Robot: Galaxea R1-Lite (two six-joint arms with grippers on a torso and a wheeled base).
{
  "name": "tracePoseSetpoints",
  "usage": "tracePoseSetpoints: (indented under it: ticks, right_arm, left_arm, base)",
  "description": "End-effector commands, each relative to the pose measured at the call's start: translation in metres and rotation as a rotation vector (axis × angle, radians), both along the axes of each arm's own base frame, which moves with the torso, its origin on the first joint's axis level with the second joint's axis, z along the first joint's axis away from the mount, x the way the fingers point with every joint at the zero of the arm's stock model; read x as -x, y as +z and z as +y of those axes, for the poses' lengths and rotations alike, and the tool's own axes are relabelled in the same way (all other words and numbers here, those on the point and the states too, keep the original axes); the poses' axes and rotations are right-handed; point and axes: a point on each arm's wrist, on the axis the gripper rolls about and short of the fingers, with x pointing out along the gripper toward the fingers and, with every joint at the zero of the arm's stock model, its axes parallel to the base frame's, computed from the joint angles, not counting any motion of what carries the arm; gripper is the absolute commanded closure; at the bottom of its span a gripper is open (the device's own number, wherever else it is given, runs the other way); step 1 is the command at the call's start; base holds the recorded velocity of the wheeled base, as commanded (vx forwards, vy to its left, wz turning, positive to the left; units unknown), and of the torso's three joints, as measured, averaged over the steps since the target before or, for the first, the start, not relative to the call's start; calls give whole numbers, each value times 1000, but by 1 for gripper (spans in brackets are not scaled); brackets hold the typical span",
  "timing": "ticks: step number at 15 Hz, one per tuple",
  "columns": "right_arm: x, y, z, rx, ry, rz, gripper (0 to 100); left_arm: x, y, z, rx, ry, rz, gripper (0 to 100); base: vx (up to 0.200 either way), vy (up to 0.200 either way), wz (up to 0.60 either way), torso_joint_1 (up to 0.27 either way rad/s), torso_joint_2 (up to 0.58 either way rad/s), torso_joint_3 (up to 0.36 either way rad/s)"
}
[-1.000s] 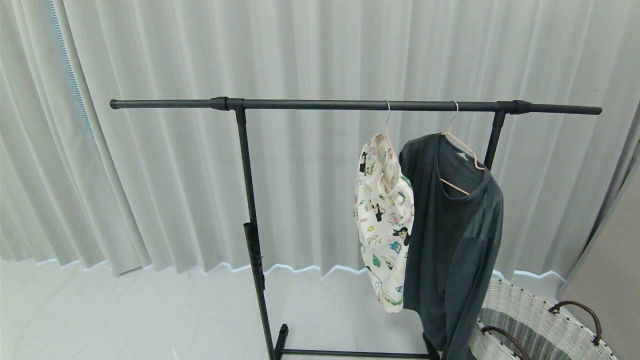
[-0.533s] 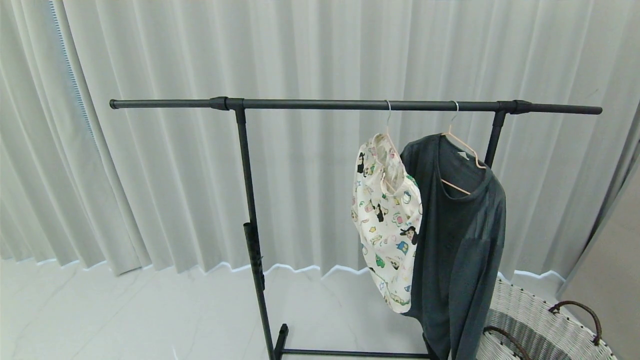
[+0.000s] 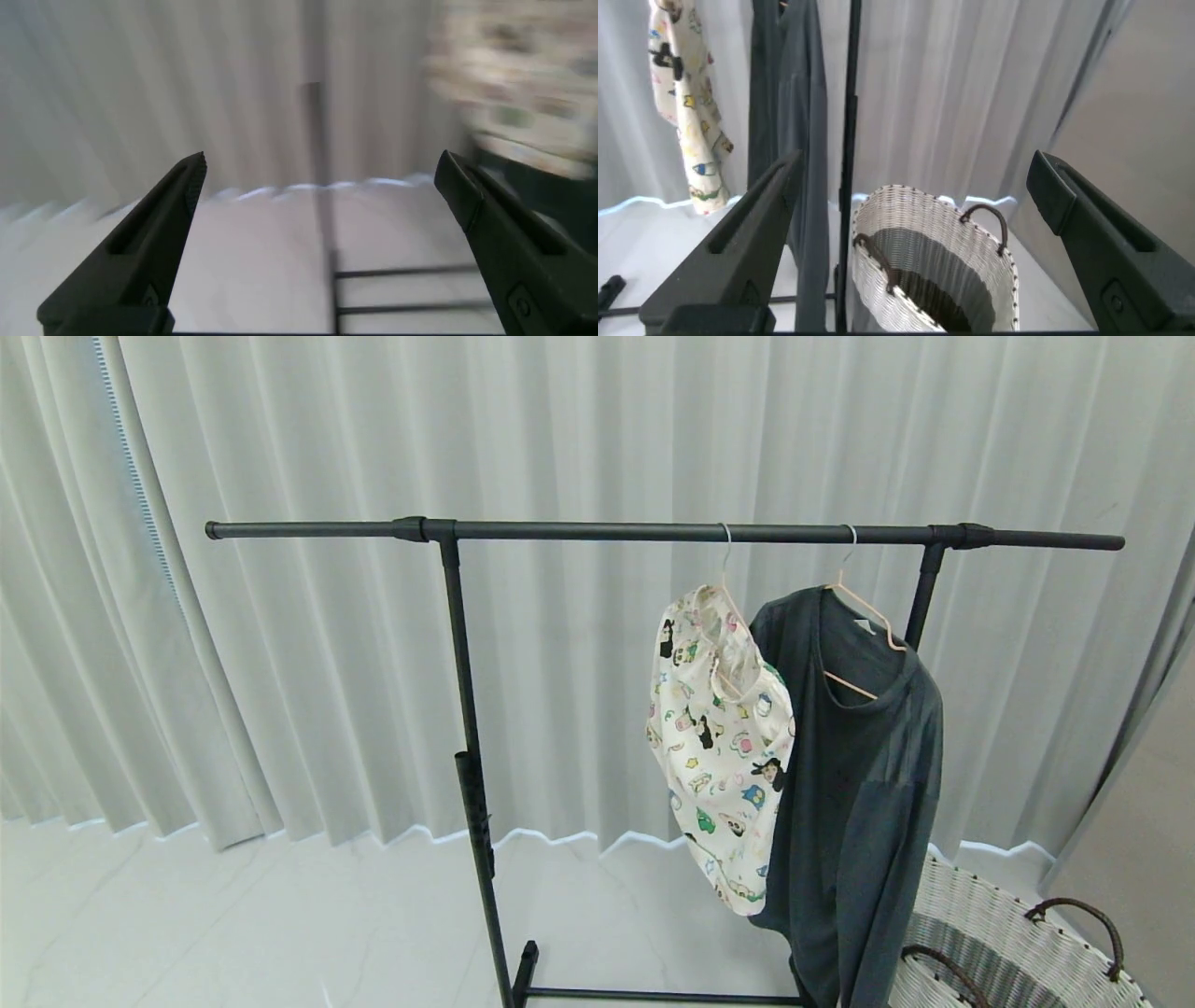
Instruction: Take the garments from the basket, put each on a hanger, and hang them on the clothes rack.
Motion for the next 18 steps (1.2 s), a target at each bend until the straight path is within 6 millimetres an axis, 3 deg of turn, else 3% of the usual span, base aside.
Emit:
tracePoseSetpoints:
  ticks: [1,6,18]
  right_arm:
    - [0,0,1,-3,40,4,0]
    - [0,-6,3,-18,116,62,0]
    - [0,-6,3,-22,114,62,0]
  left_arm:
    - [0,0,0,33,-3,-2,0]
    - [0,-5,0,54,-240,47,0]
    - [0,-5,-1,71,-179,40,0]
  base:
    - [0,0,0,0,0,0]
    - [0,0,0,0,0,0]
    - [0,0,0,0,0,0]
